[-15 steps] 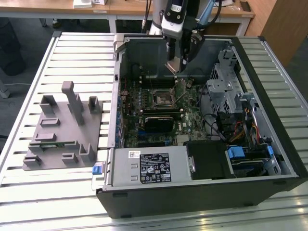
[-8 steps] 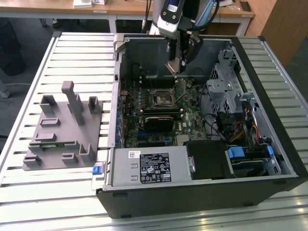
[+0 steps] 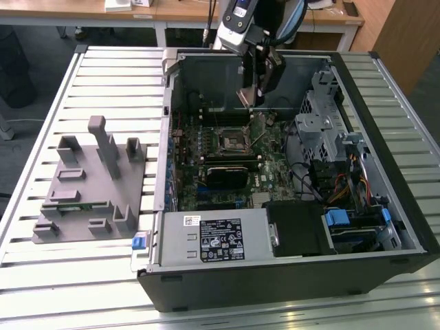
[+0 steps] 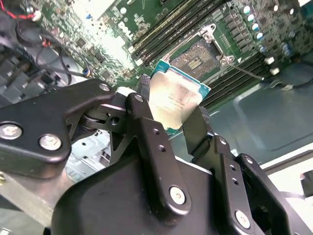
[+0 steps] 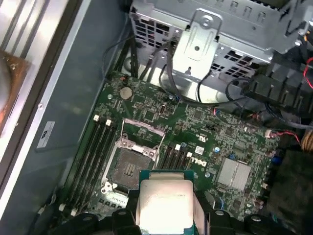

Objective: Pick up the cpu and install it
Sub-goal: 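Place the cpu into insertion slot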

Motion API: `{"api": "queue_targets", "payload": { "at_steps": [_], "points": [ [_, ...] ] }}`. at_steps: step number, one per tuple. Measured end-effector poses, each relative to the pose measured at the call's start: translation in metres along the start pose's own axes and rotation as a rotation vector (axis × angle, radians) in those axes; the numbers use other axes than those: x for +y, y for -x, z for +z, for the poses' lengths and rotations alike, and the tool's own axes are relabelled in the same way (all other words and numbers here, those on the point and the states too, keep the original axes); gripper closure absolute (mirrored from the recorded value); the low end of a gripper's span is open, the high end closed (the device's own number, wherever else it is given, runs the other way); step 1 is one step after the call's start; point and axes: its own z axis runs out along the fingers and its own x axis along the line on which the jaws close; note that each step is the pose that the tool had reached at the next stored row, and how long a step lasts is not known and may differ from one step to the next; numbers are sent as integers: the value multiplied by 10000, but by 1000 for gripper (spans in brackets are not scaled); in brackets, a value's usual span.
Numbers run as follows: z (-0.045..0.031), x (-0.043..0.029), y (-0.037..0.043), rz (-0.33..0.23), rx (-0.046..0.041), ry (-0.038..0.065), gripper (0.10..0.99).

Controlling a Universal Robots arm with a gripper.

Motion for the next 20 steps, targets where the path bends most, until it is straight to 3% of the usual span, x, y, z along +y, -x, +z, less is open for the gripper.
{"api": "queue_targets", "payload": {
  "at_steps": [14, 16, 20],
  "points": [
    [73, -5, -1, 2503, -158, -7, 565],
    [91, -1, -17, 2650, -168, -8, 565],
    [131, 26, -124, 2654, -169, -8, 565]
  ]
}}
